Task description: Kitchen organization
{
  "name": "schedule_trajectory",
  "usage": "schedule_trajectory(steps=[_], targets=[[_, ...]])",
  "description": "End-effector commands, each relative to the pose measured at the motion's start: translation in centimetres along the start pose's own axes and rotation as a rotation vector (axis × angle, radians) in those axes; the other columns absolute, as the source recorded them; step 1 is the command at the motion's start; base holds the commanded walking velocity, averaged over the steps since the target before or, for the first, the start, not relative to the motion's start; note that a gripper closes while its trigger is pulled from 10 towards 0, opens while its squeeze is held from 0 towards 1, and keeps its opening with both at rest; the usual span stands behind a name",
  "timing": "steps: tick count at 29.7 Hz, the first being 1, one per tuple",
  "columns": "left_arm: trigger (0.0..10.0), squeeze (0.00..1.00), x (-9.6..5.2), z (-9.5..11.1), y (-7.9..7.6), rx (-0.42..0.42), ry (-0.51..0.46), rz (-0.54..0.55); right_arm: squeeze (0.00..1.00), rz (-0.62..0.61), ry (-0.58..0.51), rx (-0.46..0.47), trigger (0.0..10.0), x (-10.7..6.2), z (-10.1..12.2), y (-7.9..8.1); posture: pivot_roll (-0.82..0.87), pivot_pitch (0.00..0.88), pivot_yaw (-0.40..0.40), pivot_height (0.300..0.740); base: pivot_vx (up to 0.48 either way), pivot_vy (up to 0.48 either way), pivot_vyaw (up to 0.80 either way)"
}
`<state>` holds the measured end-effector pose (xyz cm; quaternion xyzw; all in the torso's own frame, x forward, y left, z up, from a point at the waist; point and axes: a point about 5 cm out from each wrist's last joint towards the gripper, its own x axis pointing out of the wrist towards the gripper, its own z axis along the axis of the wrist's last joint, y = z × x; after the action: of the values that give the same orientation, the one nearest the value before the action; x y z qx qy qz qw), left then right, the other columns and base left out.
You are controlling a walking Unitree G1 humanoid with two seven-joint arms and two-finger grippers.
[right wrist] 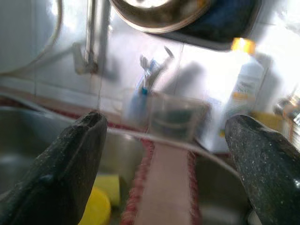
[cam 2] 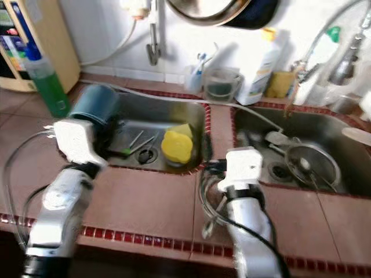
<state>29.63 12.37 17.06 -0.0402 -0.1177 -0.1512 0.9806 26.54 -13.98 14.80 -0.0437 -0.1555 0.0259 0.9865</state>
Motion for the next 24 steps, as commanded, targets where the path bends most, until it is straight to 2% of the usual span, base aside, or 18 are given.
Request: schedule_trajectory(steps=[1,6,11,16,24], targets=[[10.0,0.0,-0.2,0.7,1.0,0.021,-0.024,0.024,0.0,0.019,-0.018,0.016,10.0,0.1,0.4,0.7,-0.15,0.046,-0.034,0.74,0.39,0.0,0.0],[10.0,0.0,-0.2,0.7,0.8,0.019,-0.027,0.019,0.0,0.021,-0.016,0.016,10.0,0.0,0.4,0.8,-0.15,0.046,-0.034,0.74,0.345,0.0,0.0],[10.0,0.0,-0.3,0.7,0.7,0.019,-0.029,-0.002,0.0,0.038,-0.006,0.012,10.0,-0.2,0.3,0.9,-0.16,0.058,-0.033,0.74,0.0,0.0,0.0],[10.0,0.0,-0.3,0.4,1.0,0.056,-0.002,-0.039,0.0,0.081,0.019,0.007,10.0,-0.9,0.2,1.1,-0.16,0.063,-0.032,0.74,0.0,0.0,0.0],[10.0,0.0,0.1,0.7,2.0,0.108,0.004,-0.073,0.0,0.116,0.04,0.016,10.0,-1.6,0.3,1.3,-0.17,0.074,-0.028,0.74,0.0,0.0,0.0]])
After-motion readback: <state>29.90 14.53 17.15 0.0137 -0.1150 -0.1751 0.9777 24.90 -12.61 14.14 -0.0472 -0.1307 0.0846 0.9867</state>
